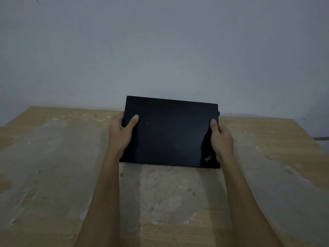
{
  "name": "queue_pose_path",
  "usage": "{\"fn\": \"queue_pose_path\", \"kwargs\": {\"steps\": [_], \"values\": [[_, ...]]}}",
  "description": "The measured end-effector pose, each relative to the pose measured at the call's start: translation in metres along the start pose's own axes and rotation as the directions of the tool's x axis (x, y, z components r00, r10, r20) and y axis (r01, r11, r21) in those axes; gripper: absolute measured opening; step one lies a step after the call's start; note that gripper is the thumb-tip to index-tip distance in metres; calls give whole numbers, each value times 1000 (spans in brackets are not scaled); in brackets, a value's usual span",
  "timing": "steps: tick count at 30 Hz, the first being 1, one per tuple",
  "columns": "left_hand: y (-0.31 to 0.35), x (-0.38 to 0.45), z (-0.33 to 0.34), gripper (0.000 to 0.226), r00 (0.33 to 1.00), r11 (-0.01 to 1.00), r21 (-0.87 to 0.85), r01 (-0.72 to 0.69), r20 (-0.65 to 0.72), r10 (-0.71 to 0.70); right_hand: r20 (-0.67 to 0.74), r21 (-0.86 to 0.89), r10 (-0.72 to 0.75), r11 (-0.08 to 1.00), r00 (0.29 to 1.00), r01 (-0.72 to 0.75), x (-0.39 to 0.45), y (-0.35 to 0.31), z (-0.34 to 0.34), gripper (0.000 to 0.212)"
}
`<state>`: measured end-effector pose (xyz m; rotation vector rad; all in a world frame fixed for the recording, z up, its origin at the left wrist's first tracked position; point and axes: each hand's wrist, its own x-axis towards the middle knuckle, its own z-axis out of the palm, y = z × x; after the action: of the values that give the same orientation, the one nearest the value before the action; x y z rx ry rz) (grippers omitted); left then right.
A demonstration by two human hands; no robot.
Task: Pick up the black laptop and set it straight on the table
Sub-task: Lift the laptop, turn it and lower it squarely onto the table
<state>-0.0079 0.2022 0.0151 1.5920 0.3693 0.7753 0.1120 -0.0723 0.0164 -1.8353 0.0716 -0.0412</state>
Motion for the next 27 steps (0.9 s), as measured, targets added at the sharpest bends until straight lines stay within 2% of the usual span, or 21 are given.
{"fn": "queue_pose_path", "kwargs": {"steps": [4,7,10,16,21,27], "values": [[-14,4,2,31,999,998,33,45,-14,-44,2,-49,-17,999,1000,17,5,9,3,49],[-24,4,4,27,998,998,44,52,-23,-51,7,-105,-72,992,997,72,7,9,6,40],[-30,4,5,19,998,997,65,44,-36,-42,8,-142,-129,981,992,129,8,12,8,41],[-41,8,6,27,993,990,87,108,-62,-103,32,-211,-171,962,985,174,12,24,10,38],[-46,9,4,26,987,979,123,160,-7,-160,49,-225,-107,968,993,115,17,32,10,37],[-47,11,6,29,981,963,190,189,-4,-191,58,-223,-69,972,996,80,18,34,9,32]]}}
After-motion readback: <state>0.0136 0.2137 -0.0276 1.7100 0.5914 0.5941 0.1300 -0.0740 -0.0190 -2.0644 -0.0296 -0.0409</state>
